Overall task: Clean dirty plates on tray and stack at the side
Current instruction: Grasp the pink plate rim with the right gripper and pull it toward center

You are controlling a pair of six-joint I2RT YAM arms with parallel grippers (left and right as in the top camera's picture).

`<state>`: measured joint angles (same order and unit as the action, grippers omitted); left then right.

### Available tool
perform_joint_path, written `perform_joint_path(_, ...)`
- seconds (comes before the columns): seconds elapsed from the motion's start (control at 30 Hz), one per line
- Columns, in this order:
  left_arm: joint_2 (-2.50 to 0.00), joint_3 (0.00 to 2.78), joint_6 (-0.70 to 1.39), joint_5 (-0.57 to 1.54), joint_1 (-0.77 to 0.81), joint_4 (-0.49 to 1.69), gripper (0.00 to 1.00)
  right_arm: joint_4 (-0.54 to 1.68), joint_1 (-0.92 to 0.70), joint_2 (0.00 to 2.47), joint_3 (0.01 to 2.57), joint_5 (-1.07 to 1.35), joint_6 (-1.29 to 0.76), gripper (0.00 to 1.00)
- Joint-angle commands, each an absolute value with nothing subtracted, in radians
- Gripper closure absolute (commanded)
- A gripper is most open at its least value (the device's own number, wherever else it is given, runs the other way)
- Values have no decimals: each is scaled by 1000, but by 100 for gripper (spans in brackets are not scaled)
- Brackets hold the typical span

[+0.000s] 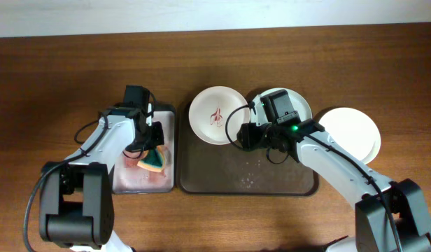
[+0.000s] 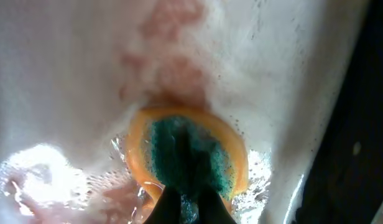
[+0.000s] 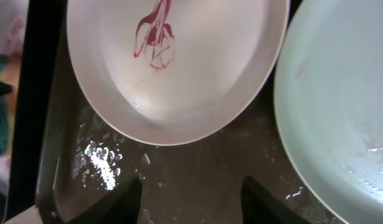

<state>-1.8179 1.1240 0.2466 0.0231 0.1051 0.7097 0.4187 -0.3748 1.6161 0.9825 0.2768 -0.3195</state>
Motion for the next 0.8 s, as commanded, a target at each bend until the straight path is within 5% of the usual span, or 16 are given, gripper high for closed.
perform_joint_path(0.0,-1791,1145,237,27,102,755,88,417,-381,1625,998,249,-331,46)
perform_joint_path(0.03,-1784,1147,237,30,102,766,42,414,-381,1626,998,249,-331,45)
perform_joint_path(0.07,-1780,1147,237,39,102,784,21,414,-381,1632,998,250,-332,45)
perform_joint_path(0.17,-1780,1147,237,49,103,833,24,412,-381,1677,998,250,-416,47)
perform_joint_path(0.4,-1780,1147,237,65,103,850,48,303,-381,1766,998,250,-585,57)
perform_joint_path(0.77,-1780,1147,237,64,103,846,44,353,-381,1841,998,360,-633,76)
